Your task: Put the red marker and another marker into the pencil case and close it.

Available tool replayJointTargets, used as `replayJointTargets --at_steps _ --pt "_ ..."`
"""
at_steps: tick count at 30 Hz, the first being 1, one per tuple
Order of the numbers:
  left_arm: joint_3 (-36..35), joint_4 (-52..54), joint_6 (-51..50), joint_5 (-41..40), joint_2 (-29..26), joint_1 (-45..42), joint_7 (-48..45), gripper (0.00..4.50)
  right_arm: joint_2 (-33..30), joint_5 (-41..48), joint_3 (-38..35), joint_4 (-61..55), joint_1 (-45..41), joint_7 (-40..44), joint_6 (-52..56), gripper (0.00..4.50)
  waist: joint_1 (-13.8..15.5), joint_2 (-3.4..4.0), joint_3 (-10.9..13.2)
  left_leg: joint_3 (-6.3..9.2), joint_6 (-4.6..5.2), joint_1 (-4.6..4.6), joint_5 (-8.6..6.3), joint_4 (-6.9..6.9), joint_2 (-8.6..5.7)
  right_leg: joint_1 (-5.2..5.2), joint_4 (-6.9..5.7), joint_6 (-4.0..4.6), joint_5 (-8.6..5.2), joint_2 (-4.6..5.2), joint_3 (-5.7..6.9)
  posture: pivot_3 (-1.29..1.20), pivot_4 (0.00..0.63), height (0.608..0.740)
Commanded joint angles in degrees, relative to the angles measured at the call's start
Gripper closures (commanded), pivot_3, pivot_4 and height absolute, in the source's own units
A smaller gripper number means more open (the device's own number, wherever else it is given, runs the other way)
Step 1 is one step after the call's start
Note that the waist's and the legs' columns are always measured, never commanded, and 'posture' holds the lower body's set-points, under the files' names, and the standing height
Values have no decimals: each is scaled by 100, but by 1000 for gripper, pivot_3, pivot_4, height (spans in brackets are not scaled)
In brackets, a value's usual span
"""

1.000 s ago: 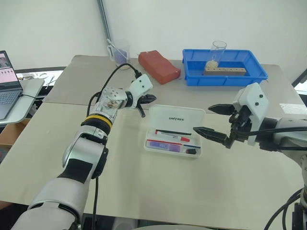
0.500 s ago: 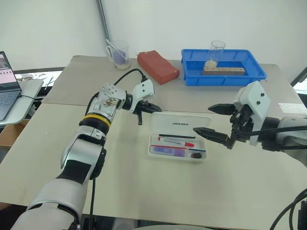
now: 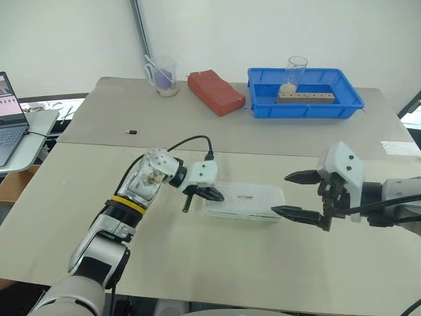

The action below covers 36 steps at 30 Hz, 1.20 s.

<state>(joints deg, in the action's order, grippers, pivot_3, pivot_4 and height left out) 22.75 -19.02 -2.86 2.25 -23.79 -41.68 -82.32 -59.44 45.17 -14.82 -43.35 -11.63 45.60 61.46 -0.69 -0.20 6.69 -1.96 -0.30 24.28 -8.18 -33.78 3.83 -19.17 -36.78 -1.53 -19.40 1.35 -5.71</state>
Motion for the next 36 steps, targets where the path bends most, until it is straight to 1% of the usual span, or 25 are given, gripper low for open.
replayJointTargets --at_steps 1,3,6,10,11,12,14,17,20,21,25,29,33,36 --pt "210 -38 330 246 -8 -34 202 4462 70 -178 171 -2 15 -165 -262 0 7 -2 1 1 0 0 0 0 0 1 1 0 0 0 0 0 150 740" --pt "315 -172 455 351 23 -61 283 4462 95 -296 312 56 61 -201 -351 0 15 -5 2 1 0 -1 0 -3 -2 4 3 -1 0 2 0 0 150 740" --pt "278 -149 484 253 63 -75 337 4462 67 -341 376 114 78 -196 -422 0 8 -6 2 0 0 -1 0 -4 -3 5 4 -1 -1 2 0 0 150 740" --pt "-224 51 145 -190 39 -216 504 4462 -54 -382 335 241 93 -36 -490 0 -2 -6 3 1 0 0 0 -3 -1 3 2 -1 -1 1 0 0 150 740" --pt "-393 120 50 -329 20 -239 583 4075 -91 -387 311 284 94 17 -519 0 -5 -6 3 1 0 2 0 -2 -1 -1 2 -1 -1 1 0 0 150 740" --pt "-635 247 -179 -547 1 -255 680 3927 -130 -399 296 347 73 75 -559 0 -6 -5 3 1 0 3 0 -3 -1 -1 1 -1 -1 1 0 0 150 740" --pt "-1066 603 -731 -936 -119 -200 816 3138 -189 -421 266 466 40 182 -657 0 -10 -4 3 1 0 4 0 -2 0 -3 1 -2 -1 0 0 0 150 740" --pt "-1606 1394 -1537 -1355 -688 207 888 1713 -217 -576 271 765 -5 424 -1038 0 -35 -2 2 2 0 1 0 1 1 -2 1 -5 -3 -1 1 0 150 740" --pt "-2022 2020 -1993 -1569 -1331 720 962 212 -389 -971 377 1118 122 730 -1543 0 -62 5 1 1 5 -10 -3 5 2 1 1 -6 -4 0 0 0 150 740" --pt "-2169 2166 -2053 -1601 -1536 914 1009 84 -409 -1014 363 1227 128 803 -1628 0 -58 6 1 1 5 -13 -3 6 2 3 0 -5 -4 0 1 0 150 740" --pt "-2659 2644 -2108 -1609 -2048 1616 1379 84 -487 -1171 281 1548 133 1036 -1859 0 -12 9 0 0 4 -13 -3 5 5 2 -1 -2 -6 3 3 0 150 740" --pt "-3032 3138 -2226 -1802 -2156 2155 1791 84 -460 -1310 245 1797 144 1042 -1960 0 31 -2 3 -2 3 -19 -4 4 2 -2 8 2 -7 19 13 0 150 740" --pt "-2937 3125 -2238 -1716 -2160 2175 2101 84 -395 -1354 277 1891 126 1040 -1979 0 53 -2 3 -14 2 -21 -4 4 1 -3 9 3 -7 29 14 0 150 740" --pt "-2834 3093 -2361 -1833 -2137 2049 2153 84 -388 -1386 274 1935 144 1060 -2029 0 37 -1 2 -19 2 -19 -4 9 2 4 5 6 -7 27 9 0 150 740"
